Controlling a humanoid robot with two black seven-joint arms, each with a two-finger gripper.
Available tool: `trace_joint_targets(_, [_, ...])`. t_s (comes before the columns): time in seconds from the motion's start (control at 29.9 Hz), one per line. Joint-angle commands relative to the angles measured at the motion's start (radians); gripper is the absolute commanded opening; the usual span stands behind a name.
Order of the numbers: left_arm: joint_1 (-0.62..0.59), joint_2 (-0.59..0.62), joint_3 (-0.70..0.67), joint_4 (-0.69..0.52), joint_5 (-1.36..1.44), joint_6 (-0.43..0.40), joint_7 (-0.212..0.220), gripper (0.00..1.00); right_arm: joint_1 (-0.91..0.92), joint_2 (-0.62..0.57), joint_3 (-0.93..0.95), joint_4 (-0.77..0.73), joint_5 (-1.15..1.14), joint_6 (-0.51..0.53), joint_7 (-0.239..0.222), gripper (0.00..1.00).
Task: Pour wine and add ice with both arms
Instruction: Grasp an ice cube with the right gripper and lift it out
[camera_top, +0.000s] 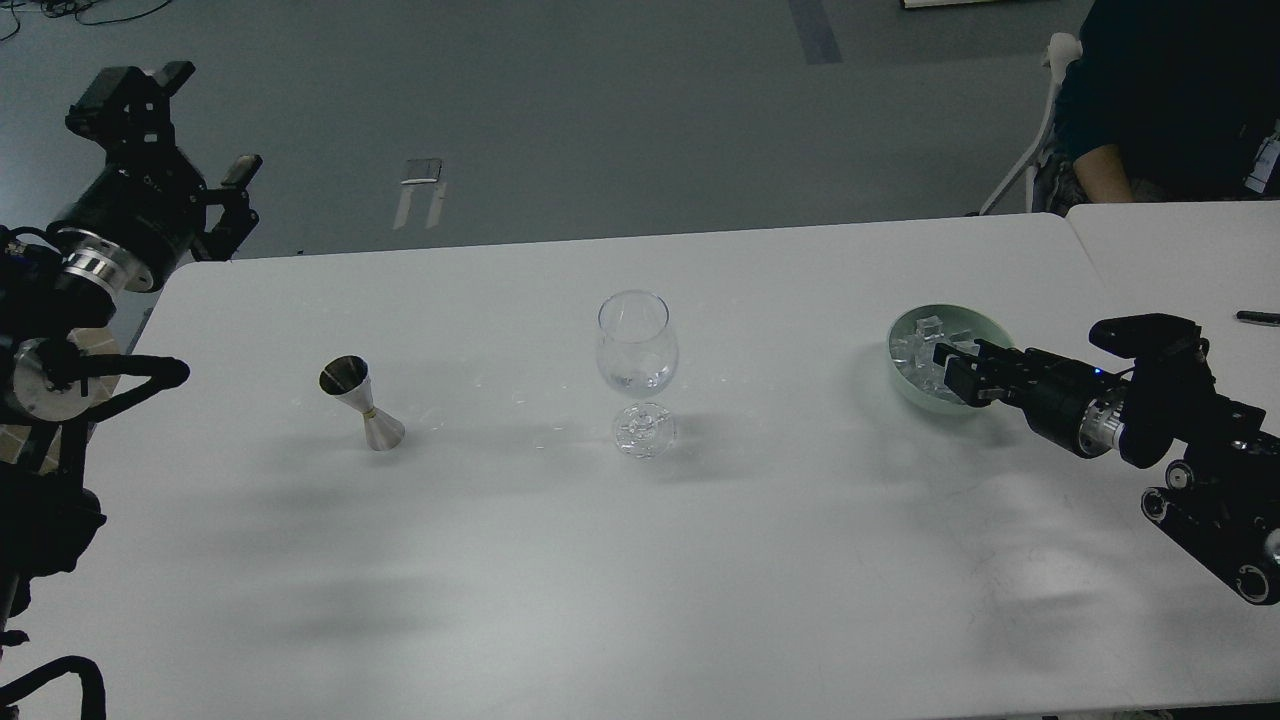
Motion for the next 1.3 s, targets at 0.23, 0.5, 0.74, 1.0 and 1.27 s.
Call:
trace_joint_targets(0.23, [-0.001, 0.001, 0.0, -0.004, 0.0, 0.0, 0.0, 0.97, 0.001, -0.001, -0.006, -0.015, 0.0, 0.001, -0.02, 0.52])
trace_joint_targets(0.5, [-0.001, 0.001, 0.0, -0.004, 0.0, 0.0, 0.0, 0.97, 0.003, -0.001, -0.004, -0.014, 0.002, 0.001, -0.035, 0.41])
trace_joint_targets(0.74, [0.0, -0.001, 0.0, -0.004, 0.0, 0.002, -0.002, 0.97, 0.004, -0.001, -0.004, -0.009, 0.002, 0.001, -0.038, 0.19])
trace_joint_targets(1.0, [0.0, 0.001, 0.0, -0.004, 0.0, 0.002, -0.002, 0.97, 0.013, -0.004, -0.003, 0.011, 0.008, 0.001, -0.055, 0.0])
trace_joint_targets(1.27, [-0.001, -0.007, 0.0, -0.005, 0.0, 0.002, -0.002, 0.97, 0.013, -0.168, 0.028, 0.203, 0.02, 0.004, -0.057, 0.0])
